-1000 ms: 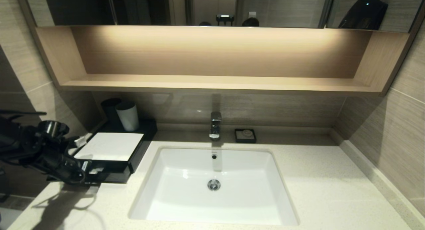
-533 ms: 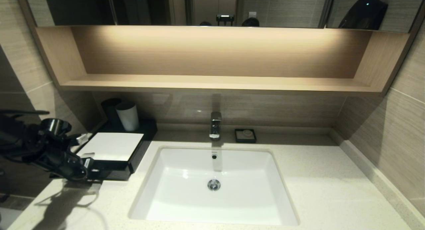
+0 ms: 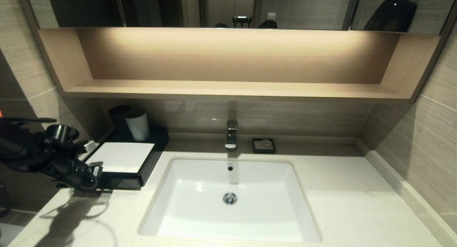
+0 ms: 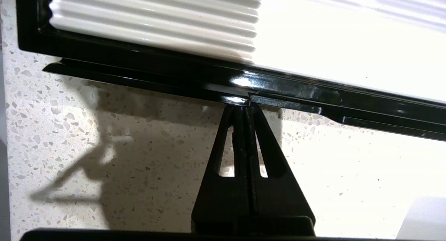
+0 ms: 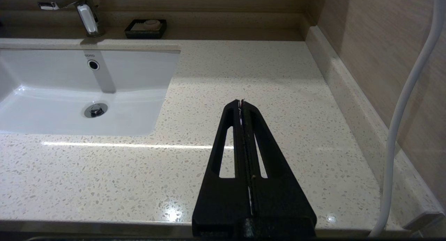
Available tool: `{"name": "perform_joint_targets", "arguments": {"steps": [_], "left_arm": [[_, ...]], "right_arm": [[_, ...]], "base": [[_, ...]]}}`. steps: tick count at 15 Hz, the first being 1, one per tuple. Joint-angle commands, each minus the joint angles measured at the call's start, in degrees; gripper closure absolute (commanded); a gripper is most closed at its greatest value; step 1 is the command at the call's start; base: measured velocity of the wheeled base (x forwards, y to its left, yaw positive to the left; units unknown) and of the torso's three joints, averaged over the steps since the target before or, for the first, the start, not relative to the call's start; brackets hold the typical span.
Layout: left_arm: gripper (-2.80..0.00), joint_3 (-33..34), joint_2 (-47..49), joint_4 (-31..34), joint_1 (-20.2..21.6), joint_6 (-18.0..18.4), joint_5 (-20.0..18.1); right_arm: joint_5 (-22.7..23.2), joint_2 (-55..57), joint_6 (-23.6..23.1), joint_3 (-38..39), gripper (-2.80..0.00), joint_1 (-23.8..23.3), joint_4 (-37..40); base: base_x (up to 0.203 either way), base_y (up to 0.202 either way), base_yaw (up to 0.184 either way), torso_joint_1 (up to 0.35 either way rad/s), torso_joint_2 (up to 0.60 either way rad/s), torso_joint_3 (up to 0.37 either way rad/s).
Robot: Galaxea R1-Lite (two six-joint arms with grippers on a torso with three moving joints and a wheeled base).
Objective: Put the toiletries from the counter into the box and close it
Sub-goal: Close the drawer
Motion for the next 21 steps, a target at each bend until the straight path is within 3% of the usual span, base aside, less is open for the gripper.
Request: {"name": "perform_joint_targets", "arguments": {"steps": [1, 11, 21], "left_arm": [[0.0, -0.2, 0.5, -0.1, 0.0, 0.0, -0.1], [0.0, 0.9, -1.5, -2.6, 0.0, -2.8, -0.1], [0.0, 10.6, -12.3, 0.0, 0.1, -2.6, 0.0]], "right_arm": [[0.0, 0.0, 0.0, 0.0, 0.0, 0.0, 0.0], [0.0, 0.0, 0.0, 0.0, 0.0, 0.0, 0.0], [0.0, 0.0, 0.0, 0.0, 0.0, 0.0, 0.0]], "base": [[0.0, 0.0, 0.0, 0.0, 0.0, 0.0], [0.0, 0.0, 0.0, 0.0, 0.0, 0.0], [0.0, 0.0, 0.0, 0.0, 0.0, 0.0]]}}
